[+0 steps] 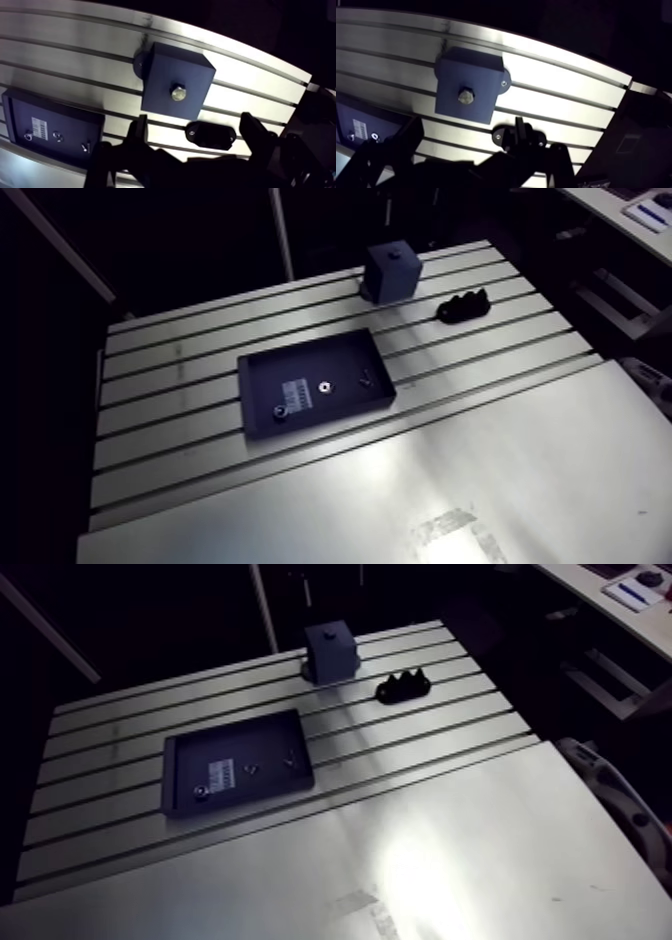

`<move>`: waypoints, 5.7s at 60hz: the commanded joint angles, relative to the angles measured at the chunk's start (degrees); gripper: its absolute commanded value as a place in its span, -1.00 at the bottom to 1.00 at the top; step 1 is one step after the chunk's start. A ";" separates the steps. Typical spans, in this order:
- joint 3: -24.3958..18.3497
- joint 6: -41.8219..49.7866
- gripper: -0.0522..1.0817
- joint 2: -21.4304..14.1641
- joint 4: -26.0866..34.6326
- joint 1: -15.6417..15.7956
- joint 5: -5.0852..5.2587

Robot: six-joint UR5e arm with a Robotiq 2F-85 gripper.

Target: Pick up the M10 bolt and insert it into the hex recess until seated.

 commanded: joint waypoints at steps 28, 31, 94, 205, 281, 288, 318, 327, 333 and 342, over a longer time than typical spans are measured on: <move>-0.48 10.09 -0.36 -0.72 3.00 0.87 0.31; -0.48 10.11 -0.30 -0.72 3.00 0.86 0.31; 0.21 9.84 0.92 -0.12 1.97 0.70 0.39; 5.20 9.40 0.92 0.95 -5.25 0.24 1.46; 5.41 8.72 0.92 1.04 -5.36 0.24 1.28; 5.42 8.71 0.92 1.04 -5.36 0.24 1.28; 5.57 8.62 0.92 1.04 -7.03 0.24 1.37; 5.58 8.62 0.92 1.04 -7.11 0.24 1.29; 5.58 8.62 0.92 1.04 -7.10 0.24 1.28; 5.58 7.95 0.92 1.30 -7.11 0.24 1.35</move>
